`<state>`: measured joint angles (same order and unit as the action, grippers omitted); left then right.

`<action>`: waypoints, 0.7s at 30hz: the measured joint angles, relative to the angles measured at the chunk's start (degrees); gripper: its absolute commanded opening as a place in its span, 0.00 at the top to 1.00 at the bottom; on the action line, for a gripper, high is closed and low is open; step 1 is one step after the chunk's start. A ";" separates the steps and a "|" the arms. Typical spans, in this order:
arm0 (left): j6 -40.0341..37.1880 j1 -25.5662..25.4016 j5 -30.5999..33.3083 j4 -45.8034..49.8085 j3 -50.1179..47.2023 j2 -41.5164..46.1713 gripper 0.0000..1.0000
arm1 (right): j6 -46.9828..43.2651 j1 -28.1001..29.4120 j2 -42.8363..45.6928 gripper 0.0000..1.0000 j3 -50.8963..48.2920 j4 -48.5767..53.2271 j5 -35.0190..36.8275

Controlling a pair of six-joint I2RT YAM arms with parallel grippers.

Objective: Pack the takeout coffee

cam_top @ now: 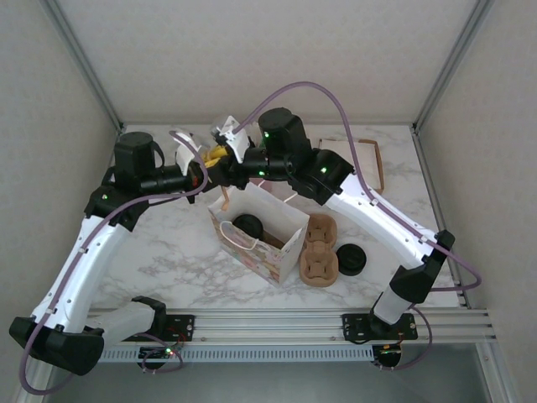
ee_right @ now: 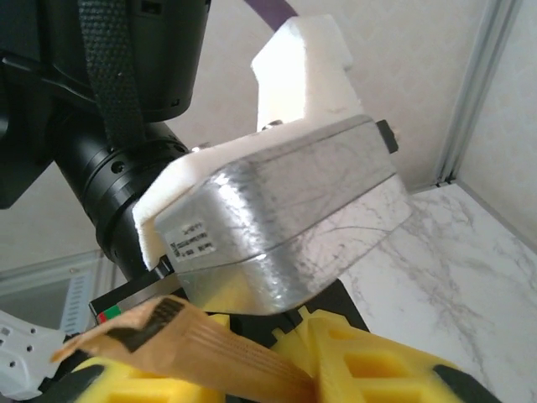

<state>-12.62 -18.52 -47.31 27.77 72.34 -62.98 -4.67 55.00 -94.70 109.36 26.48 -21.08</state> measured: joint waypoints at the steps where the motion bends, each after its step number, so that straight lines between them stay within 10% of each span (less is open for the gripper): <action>1: 0.02 0.00 0.22 0.15 0.09 -0.04 0.94 | 0.04 0.00 -0.09 0.91 0.09 0.20 -0.33; 5: 0.09 0.26 0.79 0.68 0.66 -0.11 0.84 | -0.66 0.00 -0.09 1.00 0.37 0.31 -1.29; 11: 0.48 -0.28 1.81 1.22 0.79 1.16 0.30 | -0.70 -0.63 -0.07 1.00 -0.09 -2.99 5.14; 21: 1.75 -0.52 12.92 -4.17 -2.60 10.34 0.02 | 2.16 -4.17 -0.13 1.00 -0.50 -7.28 22.84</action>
<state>-10.87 -19.05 -34.39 23.59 69.73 -52.64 -2.50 50.83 -94.83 108.86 19.20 1.76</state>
